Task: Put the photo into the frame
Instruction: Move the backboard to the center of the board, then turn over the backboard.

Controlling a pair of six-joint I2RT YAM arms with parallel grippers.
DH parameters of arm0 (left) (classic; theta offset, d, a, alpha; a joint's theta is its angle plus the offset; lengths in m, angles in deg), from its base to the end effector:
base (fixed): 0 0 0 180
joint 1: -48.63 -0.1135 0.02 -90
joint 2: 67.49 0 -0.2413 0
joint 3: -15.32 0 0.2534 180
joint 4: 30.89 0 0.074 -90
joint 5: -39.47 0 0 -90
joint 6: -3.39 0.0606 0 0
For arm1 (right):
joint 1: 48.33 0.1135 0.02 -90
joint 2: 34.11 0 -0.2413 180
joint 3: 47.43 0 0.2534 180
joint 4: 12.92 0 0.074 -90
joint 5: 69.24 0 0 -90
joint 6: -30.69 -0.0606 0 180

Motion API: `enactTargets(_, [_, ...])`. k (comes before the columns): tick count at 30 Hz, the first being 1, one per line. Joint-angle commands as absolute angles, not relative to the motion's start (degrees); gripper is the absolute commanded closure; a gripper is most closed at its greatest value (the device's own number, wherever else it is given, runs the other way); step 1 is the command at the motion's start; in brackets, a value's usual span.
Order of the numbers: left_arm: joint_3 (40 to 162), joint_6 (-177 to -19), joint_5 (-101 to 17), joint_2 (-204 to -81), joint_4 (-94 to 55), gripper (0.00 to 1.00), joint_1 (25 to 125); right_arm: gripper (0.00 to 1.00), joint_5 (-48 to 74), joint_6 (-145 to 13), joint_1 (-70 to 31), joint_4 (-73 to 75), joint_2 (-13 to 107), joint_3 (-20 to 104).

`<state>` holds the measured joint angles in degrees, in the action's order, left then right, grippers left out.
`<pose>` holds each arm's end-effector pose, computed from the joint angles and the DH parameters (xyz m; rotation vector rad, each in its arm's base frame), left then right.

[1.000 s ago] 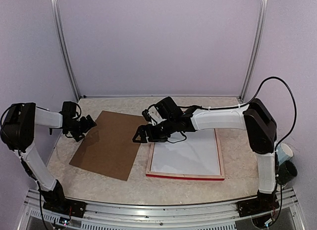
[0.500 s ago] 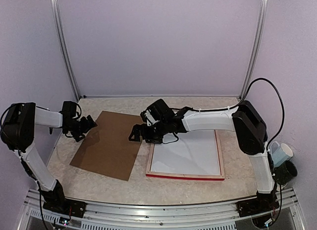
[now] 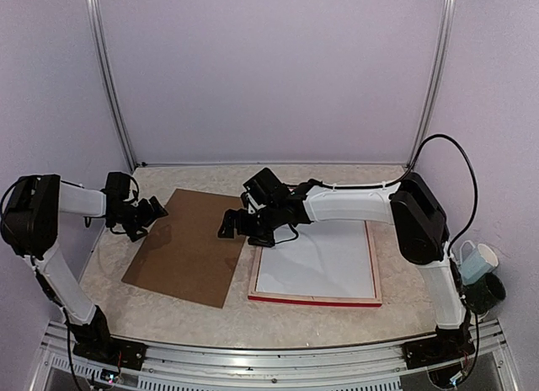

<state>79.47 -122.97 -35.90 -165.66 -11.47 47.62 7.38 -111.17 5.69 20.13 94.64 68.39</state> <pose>0.3435 -0.0093 0.1040 -0.7149 2.4516 -0.5680 0.2885 0.4213 0.1494 -0.1764 2.6603 1.0473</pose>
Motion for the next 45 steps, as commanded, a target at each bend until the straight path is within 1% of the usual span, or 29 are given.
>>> enactTargets(1, [77.32,-122.69,-33.66,-164.51,-7.17,0.01,48.2,0.01,9.17,-114.69,6.61,24.29,98.32,73.41])
enactTargets(8, [75.92,-123.26,-33.16,-162.8,-7.76,0.01,48.2,0.01,10.81,-119.46,6.74,32.94,104.38,83.12])
enactTargets(18, [74.13,-124.04,-32.34,-161.22,-8.98,0.01,48.22,0.01,17.35,-124.52,6.89,38.86,104.93,86.08])
enactTargets(31, [73.29,-124.47,-30.86,-160.59,-9.87,0.01,48.24,0.01,16.69,-125.75,6.87,41.04,111.21,93.68])
enactTargets(37, [73.07,-124.56,-30.05,-160.21,-10.3,0.01,48.21,0.01,15.12,-125.5,6.85,39.32,112.5,93.76])
enactTargets(41, [72.74,-124.57,-29.59,-160.19,-10.81,0.01,48.2,0.01,10.53,-123.38,6.79,33.9,112.49,91.57])
enactTargets(45, [72.78,-124.38,-29.01,-160.77,-11.03,0.01,48.2,0.01,8.99,-120.62,6.82,27.08,109.37,86.55])
